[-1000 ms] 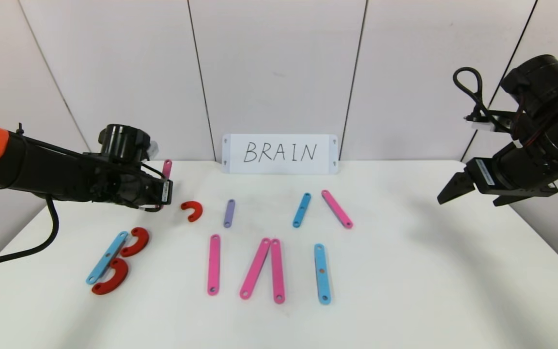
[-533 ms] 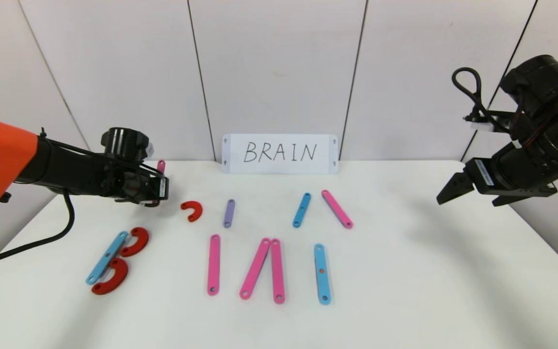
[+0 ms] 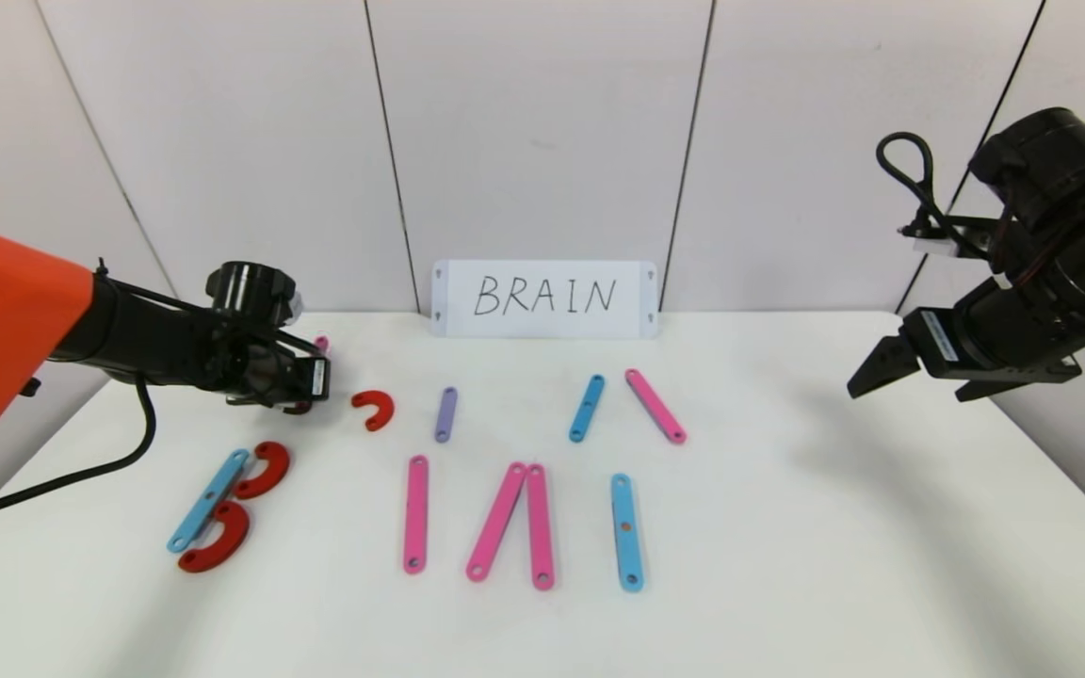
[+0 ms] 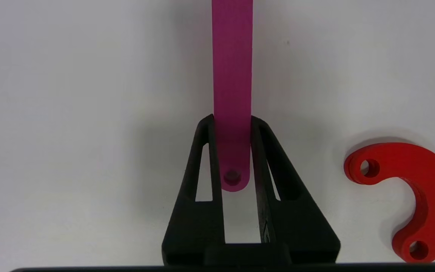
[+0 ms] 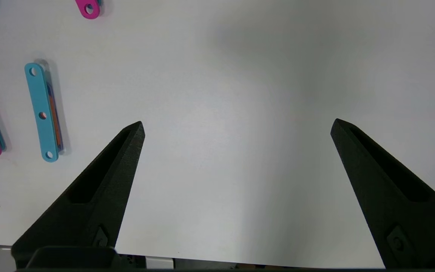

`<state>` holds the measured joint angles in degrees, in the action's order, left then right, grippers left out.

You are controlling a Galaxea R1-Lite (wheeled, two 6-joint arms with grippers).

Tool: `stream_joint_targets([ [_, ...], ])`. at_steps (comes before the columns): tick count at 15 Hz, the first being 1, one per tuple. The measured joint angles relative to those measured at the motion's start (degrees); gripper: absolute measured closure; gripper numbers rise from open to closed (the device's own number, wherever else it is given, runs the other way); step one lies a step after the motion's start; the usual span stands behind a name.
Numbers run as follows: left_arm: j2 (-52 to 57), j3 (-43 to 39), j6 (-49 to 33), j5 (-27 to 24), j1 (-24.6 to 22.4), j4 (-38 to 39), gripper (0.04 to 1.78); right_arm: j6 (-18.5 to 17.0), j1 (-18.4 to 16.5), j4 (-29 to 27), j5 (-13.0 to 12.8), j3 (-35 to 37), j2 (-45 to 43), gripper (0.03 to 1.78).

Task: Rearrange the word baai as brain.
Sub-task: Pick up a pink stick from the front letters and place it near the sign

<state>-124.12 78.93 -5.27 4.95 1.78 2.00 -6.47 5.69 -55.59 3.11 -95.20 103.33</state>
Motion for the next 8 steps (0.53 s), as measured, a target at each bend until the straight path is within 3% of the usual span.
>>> stream_joint_targets([
  [4,-0.5,0.4,0.0,-0.1,0.0,-0.4,1.20,0.0,0.0,0.0,0.0,0.0,0.0,0.09],
  [8,-0.7,0.6,-0.2,0.0,0.1,-0.2,0.51,0.0,0.0,0.0,-0.1,0.0,0.1,0.09],
])
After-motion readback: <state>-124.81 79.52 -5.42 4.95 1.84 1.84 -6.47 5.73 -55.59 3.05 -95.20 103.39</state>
